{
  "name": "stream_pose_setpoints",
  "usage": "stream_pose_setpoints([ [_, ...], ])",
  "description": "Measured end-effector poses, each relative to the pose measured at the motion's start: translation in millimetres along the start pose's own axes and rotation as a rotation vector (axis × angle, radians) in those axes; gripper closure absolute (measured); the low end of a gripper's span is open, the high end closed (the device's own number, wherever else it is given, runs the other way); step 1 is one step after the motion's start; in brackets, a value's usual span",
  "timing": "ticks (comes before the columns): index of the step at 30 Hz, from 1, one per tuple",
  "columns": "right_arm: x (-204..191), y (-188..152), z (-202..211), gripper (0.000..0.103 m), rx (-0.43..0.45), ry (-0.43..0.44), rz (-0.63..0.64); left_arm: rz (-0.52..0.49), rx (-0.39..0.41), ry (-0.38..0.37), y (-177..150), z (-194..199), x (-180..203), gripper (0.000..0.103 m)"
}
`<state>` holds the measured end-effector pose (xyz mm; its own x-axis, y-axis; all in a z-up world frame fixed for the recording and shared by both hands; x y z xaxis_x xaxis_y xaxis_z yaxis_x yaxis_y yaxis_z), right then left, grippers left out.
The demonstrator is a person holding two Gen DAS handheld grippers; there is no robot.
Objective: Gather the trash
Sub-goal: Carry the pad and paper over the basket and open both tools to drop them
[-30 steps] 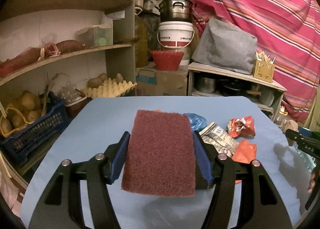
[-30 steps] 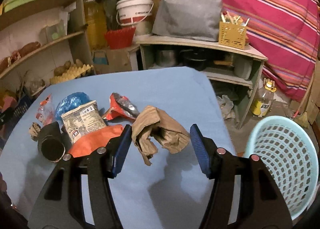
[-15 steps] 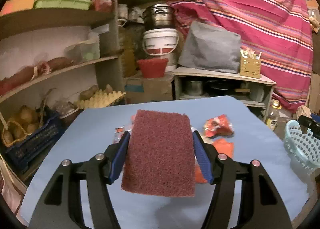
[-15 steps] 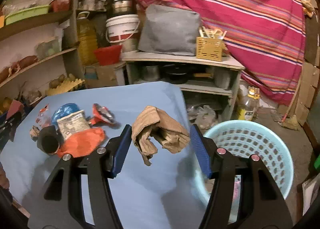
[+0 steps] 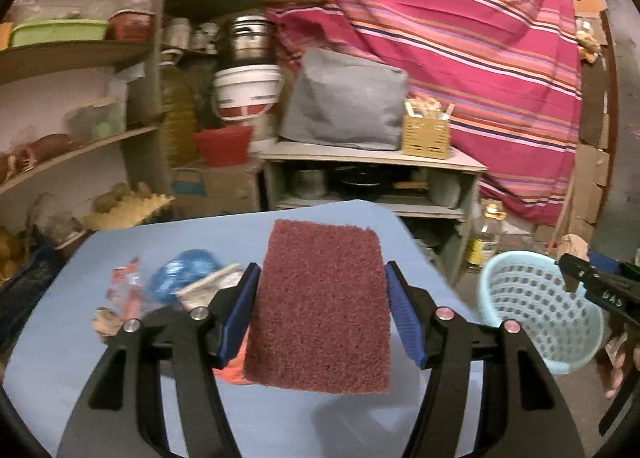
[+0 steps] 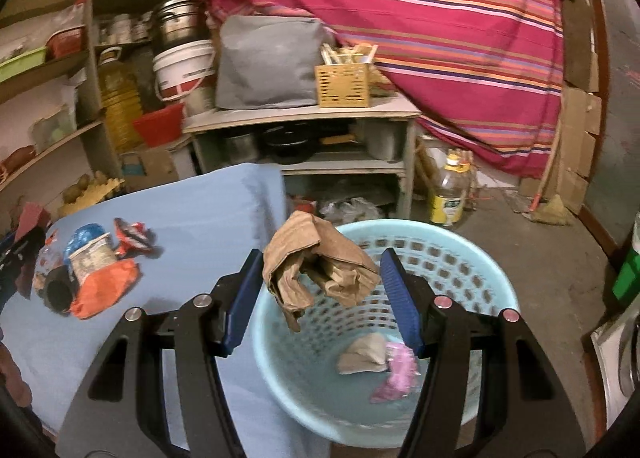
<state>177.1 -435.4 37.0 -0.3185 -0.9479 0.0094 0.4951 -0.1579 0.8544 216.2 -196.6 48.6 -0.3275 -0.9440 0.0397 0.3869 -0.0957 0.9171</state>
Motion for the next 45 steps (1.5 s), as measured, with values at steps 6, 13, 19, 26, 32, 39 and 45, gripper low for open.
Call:
stream_pose_setpoints([
  [6,37,-3,-9,0.043,-0.022,-0.053,-0.024,-0.033,-0.003,-0.067,7,-22,50,0.041],
  [13,63,-9,-23,0.043,-0.054,-0.094,-0.047,-0.049,-0.023,-0.123,10,-43,89,0.041],
  [19,63,-11,-38,0.041,-0.084,-0.096,-0.032,-0.071,-0.046,-0.159,6,-61,118,0.041],
  [26,63,-9,-47,0.022,-0.098,-0.104,-0.020,-0.070,-0.072,-0.184,5,-80,130,0.041],
  [32,80,-10,-44,0.005,-0.077,-0.184,-0.058,-0.060,-0.121,-0.248,5,-99,148,0.041],
  [39,104,-13,-39,0.005,-0.074,-0.212,-0.119,-0.064,-0.177,-0.298,0,-126,179,0.041],
  [45,117,-19,-41,0.005,-0.090,-0.249,-0.132,-0.069,-0.209,-0.321,-1,-141,193,0.041],
])
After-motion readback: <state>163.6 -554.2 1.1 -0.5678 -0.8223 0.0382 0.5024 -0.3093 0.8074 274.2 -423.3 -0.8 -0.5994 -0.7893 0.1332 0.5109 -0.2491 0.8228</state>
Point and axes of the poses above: each gripper's, at about its wrist camera, not at the fingertips, and z roughly against the way its jaws point, x to its right, y to its top, the point moved 2 cm from there along -z, roughly the way its jaws point, and after that the axes turned 8 degrees about -y, right-handed, at the moved point
